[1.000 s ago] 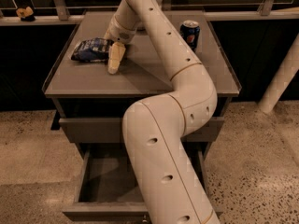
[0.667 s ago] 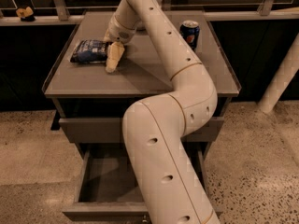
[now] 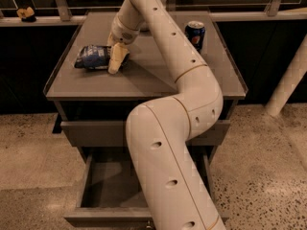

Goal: Place blue chip bag into middle drawer

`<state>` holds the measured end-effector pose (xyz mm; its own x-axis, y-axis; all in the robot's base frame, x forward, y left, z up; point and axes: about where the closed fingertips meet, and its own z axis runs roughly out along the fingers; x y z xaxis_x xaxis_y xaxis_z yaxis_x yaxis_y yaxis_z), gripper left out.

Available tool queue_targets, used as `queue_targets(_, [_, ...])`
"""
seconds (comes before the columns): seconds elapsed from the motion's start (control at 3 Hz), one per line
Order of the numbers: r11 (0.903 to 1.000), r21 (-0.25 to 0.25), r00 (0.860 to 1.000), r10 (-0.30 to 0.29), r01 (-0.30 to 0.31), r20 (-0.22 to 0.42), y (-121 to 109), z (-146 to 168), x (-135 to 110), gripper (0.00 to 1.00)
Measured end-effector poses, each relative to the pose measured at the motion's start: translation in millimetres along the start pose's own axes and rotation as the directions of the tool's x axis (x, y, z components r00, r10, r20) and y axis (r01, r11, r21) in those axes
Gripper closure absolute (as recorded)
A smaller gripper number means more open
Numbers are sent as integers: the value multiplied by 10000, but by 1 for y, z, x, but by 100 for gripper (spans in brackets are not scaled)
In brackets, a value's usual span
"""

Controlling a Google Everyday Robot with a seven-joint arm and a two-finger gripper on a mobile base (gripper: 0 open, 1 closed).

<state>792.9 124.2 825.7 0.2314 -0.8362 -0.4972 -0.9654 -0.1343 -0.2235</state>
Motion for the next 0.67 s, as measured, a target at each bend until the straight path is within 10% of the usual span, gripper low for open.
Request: queue_targets(0.67, [10000,1,10000,0,0,0,-2,-7,-4,100])
